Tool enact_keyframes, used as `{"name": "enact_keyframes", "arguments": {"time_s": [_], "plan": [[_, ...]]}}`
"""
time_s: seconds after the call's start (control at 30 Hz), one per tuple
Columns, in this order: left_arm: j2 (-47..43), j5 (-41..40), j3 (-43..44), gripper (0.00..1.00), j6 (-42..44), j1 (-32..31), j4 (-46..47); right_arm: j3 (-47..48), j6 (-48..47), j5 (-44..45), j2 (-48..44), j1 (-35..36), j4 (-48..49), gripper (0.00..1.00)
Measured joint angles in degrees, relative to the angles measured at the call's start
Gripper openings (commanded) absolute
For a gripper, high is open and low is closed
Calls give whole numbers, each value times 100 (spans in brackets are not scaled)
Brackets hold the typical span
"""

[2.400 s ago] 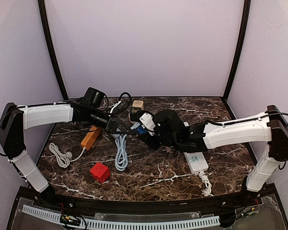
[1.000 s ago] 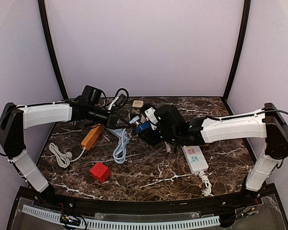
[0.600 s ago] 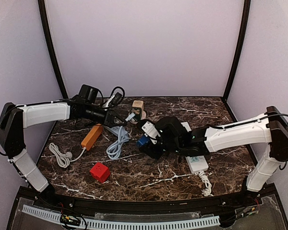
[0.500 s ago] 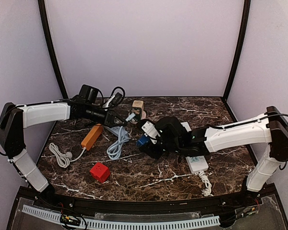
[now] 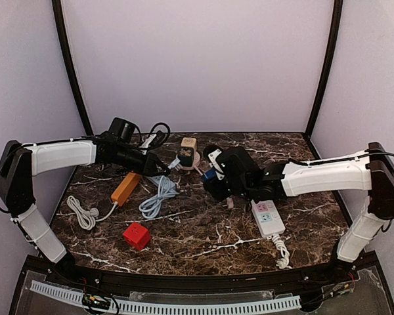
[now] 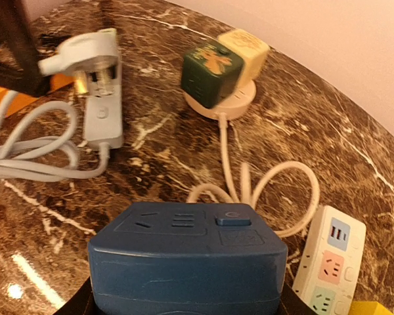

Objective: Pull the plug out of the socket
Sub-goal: Place the socket at the center of the board.

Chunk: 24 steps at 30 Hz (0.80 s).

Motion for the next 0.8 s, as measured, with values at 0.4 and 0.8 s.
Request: {"name": "enact_keyframes", "arguments": {"time_s": [0.4, 0.8], "plan": [[258, -450, 0, 1, -146, -584, -57, -481, 931, -164, -662, -1910, -1108, 0], [426, -892, -129, 1, -1049, -1095, 750, -391, 831, -903, -557, -3665, -1370, 0]]}}
